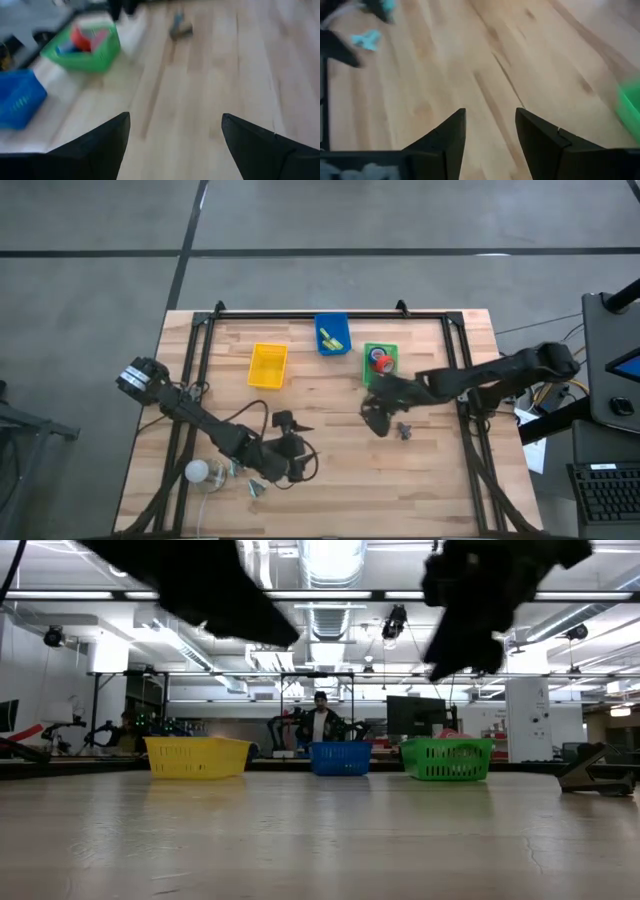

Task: Pick and place Stapler, Stapler remover, tape
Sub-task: Put the gray staple remover into the yellow basket

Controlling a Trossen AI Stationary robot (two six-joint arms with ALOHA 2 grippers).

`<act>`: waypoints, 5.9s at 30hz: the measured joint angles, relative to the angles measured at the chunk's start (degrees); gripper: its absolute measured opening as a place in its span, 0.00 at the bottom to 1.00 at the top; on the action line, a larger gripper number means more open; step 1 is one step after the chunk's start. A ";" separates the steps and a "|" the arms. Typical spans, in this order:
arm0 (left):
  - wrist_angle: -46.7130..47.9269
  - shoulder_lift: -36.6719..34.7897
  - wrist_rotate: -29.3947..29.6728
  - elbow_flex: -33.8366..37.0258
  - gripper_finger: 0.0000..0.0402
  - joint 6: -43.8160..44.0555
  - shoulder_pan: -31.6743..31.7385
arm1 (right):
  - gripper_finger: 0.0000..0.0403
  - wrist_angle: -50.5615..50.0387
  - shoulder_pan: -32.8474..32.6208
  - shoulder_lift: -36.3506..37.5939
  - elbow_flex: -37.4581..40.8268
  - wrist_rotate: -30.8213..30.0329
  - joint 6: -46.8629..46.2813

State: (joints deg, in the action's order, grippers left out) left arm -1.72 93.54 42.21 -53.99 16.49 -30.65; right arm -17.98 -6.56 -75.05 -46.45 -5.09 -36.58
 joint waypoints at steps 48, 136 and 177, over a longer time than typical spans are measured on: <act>-24.16 0.74 -3.93 0.82 0.79 -8.72 5.79 | 0.30 -17.70 -11.68 30.64 22.58 -3.67 -41.56; -27.21 18.14 -6.58 -17.75 0.71 -64.67 7.96 | 0.02 39.52 -11.54 16.37 25.01 -8.21 -31.14; -25.97 20.02 -3.75 -20.68 0.24 -67.56 8.79 | 0.02 46.49 -11.41 11.22 24.35 -2.38 -35.69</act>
State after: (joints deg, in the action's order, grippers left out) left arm -27.69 113.56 38.47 -74.67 -51.07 -21.86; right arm 28.50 -17.98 -63.83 -22.10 -7.46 -72.27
